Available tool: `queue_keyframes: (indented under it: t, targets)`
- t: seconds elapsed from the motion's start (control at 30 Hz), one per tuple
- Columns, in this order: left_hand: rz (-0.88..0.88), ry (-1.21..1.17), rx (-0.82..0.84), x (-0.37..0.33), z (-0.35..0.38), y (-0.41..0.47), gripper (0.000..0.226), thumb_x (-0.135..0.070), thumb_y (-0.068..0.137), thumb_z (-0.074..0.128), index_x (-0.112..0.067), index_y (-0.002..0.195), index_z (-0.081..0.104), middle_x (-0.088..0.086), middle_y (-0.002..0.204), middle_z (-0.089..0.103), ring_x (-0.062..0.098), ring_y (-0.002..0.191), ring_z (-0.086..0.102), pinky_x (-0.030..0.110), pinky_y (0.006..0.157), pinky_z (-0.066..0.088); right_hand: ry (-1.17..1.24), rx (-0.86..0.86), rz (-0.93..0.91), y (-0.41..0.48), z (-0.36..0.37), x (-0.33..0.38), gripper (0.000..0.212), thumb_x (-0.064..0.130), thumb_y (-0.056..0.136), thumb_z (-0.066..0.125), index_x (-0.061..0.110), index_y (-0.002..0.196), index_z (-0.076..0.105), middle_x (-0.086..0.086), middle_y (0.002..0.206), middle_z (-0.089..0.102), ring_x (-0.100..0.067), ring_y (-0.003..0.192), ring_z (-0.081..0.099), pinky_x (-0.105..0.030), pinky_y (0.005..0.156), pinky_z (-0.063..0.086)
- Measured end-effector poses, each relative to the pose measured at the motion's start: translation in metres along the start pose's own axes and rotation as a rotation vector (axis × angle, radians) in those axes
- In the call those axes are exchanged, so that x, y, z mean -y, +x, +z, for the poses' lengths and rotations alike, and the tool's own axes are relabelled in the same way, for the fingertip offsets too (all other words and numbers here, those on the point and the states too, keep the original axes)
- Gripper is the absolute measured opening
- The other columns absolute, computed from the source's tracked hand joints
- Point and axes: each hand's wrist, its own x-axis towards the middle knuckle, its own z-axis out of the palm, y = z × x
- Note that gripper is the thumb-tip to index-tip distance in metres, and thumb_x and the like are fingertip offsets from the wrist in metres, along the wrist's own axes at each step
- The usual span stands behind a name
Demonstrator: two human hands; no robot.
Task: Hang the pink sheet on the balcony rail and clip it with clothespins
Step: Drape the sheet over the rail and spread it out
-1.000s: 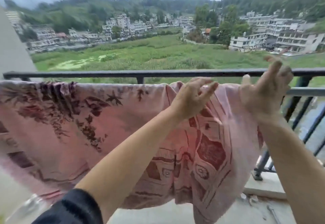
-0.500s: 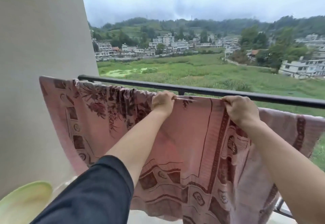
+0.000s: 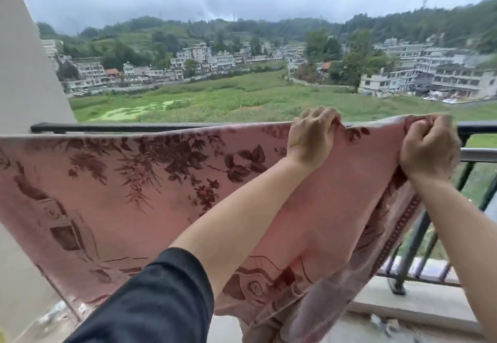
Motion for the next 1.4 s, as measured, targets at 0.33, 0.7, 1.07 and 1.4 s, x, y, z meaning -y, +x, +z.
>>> queue_keyframes:
  t: [0.33, 0.7, 1.07, 1.4]
  targets:
    - [-0.246, 0.145, 0.333, -0.011, 0.061, 0.003, 0.040, -0.051, 0.096, 0.037, -0.030, 0.118, 0.064, -0.003, 0.121, 0.066, 0.019, 0.111, 0.059, 0.049, 0.105, 0.025, -0.226, 0.285, 0.161, -0.003, -0.015, -0.058, 0.053, 0.060, 0.095, 0.039, 0.010, 0.107, 0.049, -0.016, 0.103, 0.065, -0.034, 0.088, 0.060, -0.037, 0.070, 0.037]
    - [-0.236, 0.035, 0.207, -0.070, 0.103, 0.024, 0.017, -0.025, 0.092, 0.057, -0.020, 0.092, 0.074, -0.001, 0.087, 0.074, 0.021, 0.085, 0.066, 0.030, 0.075, 0.051, 0.003, 0.188, 0.214, 0.054, -0.065, -0.112, 0.029, 0.027, 0.106, 0.037, 0.001, 0.107, 0.049, -0.022, 0.110, 0.059, -0.026, 0.080, 0.048, -0.028, 0.065, 0.031]
    - [-0.119, -0.165, 0.369, -0.177, 0.215, 0.082, 0.031, -0.043, 0.095, 0.044, -0.018, 0.093, 0.063, -0.005, 0.078, 0.065, 0.015, 0.068, 0.061, 0.028, 0.054, 0.044, -0.060, -0.208, 0.374, 0.131, -0.124, -0.245, 0.040, 0.038, 0.092, 0.041, 0.002, 0.108, 0.048, -0.022, 0.118, 0.056, -0.037, 0.117, 0.049, -0.043, 0.097, 0.037]
    - [0.160, -0.198, 0.864, -0.272, 0.329, 0.146, 0.039, -0.033, 0.094, 0.053, -0.009, 0.065, 0.060, 0.006, 0.070, 0.061, 0.022, 0.066, 0.056, 0.028, 0.052, 0.041, 0.014, -0.217, 0.254, 0.172, -0.146, -0.310, 0.028, 0.057, 0.091, 0.055, 0.029, 0.087, 0.052, 0.015, 0.075, 0.062, 0.013, 0.069, 0.058, -0.007, 0.062, 0.036]
